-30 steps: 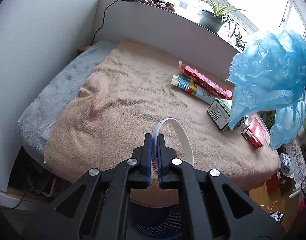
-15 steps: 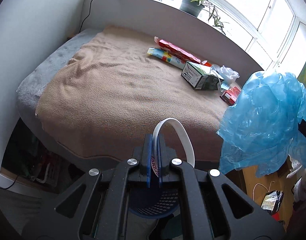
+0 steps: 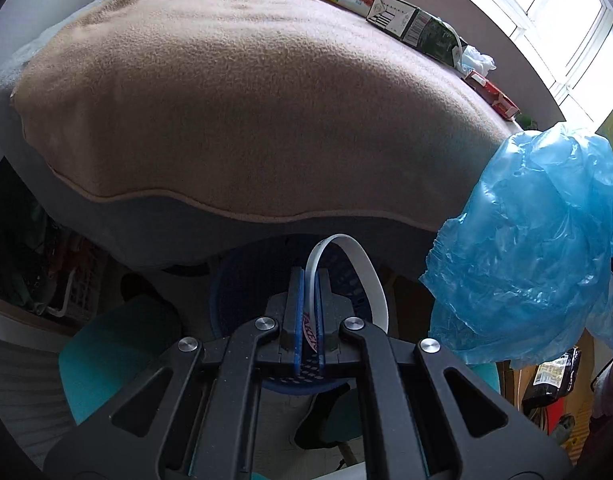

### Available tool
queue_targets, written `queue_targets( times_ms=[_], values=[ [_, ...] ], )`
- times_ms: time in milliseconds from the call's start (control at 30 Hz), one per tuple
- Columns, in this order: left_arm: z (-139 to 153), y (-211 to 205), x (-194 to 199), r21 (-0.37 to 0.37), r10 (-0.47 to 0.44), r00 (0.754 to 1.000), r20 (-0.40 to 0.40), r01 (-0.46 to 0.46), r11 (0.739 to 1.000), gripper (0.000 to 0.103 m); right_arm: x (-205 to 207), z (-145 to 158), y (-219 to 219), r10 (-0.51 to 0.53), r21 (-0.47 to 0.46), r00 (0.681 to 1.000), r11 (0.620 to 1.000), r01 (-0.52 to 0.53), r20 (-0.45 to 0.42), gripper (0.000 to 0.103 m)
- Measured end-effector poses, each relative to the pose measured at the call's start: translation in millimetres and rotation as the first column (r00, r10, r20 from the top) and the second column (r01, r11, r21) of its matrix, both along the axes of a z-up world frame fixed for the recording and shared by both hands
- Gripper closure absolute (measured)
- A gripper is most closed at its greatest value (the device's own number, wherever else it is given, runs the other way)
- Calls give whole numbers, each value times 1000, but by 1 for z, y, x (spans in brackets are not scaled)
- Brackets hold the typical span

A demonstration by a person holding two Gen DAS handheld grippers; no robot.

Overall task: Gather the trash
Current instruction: 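Carry the band and blue bag down to the blue basket with both tools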

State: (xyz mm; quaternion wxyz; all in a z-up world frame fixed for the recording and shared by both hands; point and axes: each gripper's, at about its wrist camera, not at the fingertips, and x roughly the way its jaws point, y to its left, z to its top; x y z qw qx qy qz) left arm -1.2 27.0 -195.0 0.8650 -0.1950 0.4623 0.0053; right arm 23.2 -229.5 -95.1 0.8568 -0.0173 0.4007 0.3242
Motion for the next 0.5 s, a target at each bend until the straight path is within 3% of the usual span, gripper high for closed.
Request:
queue_targets(
  times_ms=[267,500],
  values=[
    [-61,-10,12,8,-9,992,-122,10,1000,100,4,-54,14,-4,-65,994,998,-3,-114,84],
    [-88,-12,23,15,-1,986,-169,4,1000,100,17,-91,32,-20,-127,987,992,0,-157,83]
  ],
)
